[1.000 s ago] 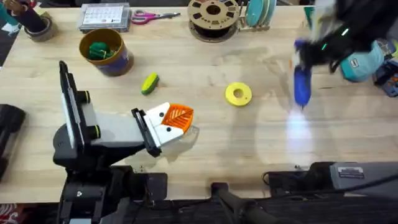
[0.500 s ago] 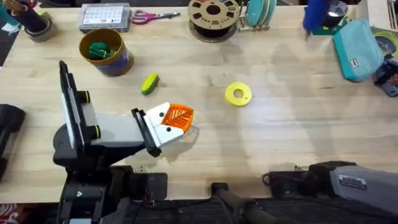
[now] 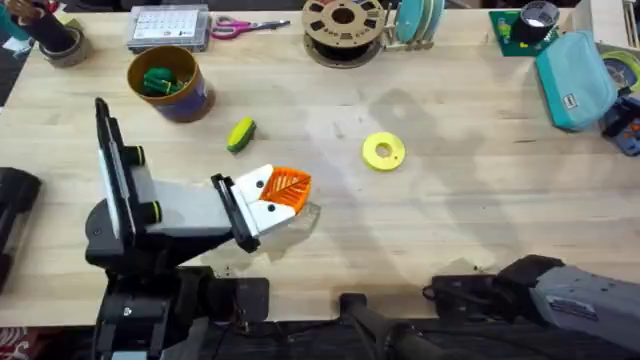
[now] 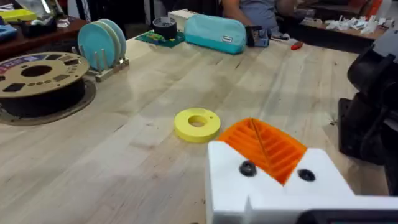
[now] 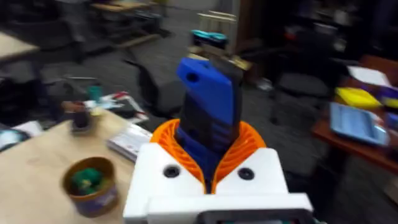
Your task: Pick up the gripper from the table and insert it into the empty holder that is missing its gripper. Then pick up a screw, insert it into the mounting hole, and use the screwdriver to tighten it. Finally, clean up the table by picking up the vegetable and placing it into the bucket.
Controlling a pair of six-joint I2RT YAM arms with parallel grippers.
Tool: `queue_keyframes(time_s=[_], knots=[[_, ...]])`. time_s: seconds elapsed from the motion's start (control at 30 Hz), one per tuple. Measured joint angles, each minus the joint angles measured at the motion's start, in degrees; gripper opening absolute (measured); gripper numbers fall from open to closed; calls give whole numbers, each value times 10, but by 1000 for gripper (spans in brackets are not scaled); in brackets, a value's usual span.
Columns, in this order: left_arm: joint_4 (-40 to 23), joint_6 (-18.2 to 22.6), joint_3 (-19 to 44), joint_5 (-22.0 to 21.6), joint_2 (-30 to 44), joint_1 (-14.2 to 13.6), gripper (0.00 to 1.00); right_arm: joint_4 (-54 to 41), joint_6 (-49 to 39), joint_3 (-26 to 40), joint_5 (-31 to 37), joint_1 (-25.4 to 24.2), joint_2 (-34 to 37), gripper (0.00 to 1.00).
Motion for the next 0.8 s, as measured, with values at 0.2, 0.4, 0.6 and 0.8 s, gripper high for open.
queue_keyframes(time_s=[0.2, 0.4, 0.6, 0.8], knots=[[0, 0, 0, 0, 0, 0, 13, 36, 13, 0, -95, 27, 0, 26], [0, 0, 0, 0, 0, 0, 13, 63, 59, 0, -198, 30, 2, 26], [0, 0, 0, 0, 0, 0, 13, 160, 96, 0, -343, 31, 26, 26], [0, 0, 0, 0, 0, 0, 13, 203, 113, 0, -476, 52, 58, 26]])
